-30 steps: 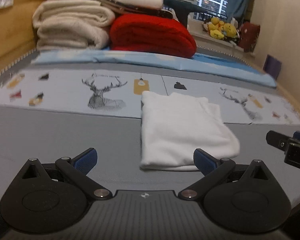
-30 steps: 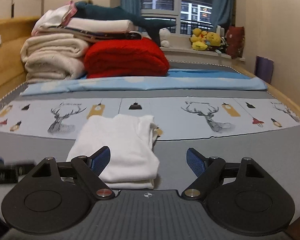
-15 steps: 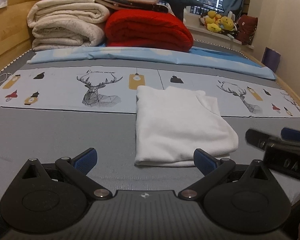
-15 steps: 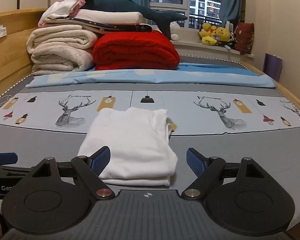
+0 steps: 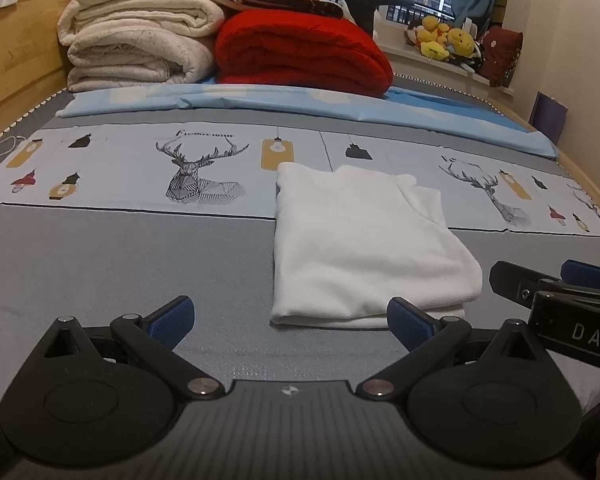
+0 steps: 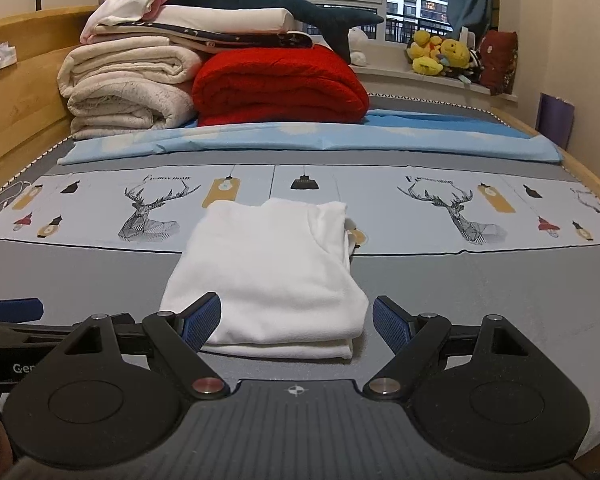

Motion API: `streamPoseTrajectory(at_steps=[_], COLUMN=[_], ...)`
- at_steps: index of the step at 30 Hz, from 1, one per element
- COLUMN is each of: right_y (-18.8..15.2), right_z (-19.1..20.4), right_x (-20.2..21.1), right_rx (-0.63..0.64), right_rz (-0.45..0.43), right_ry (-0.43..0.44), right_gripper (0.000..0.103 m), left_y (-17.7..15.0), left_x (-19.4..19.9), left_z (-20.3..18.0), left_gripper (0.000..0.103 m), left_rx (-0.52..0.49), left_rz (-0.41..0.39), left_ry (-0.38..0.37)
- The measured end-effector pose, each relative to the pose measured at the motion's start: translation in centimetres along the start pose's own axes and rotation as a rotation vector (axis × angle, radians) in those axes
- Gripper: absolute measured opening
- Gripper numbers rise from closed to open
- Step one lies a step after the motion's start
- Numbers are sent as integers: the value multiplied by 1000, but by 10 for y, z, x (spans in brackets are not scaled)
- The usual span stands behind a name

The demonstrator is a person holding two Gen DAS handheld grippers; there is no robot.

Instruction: Fold small clothes

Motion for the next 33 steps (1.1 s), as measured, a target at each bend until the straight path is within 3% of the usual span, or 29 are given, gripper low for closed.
streamPoseTrajectory(at_steps=[33], right_y=[-2], right_z=[-1], right_x=[-3], right_rx=[6], right_rz=[7], right_ry=[-5], right_gripper=[84], left_y=[-3], left_x=[-6], left_z=[3], left_gripper=[102], left_rx=[-4], left_rz=[14], left_ry=[-12])
Point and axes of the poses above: each gripper's, at about its wrist camera, not at the fingertips, and x roughly against the way its jaws point, z to its left, y to its top, the point moved 7 cm from there along -x, roughly the way its jaws point, and after that the axes turned 3 degrees about -x, right-handed, at the moved point
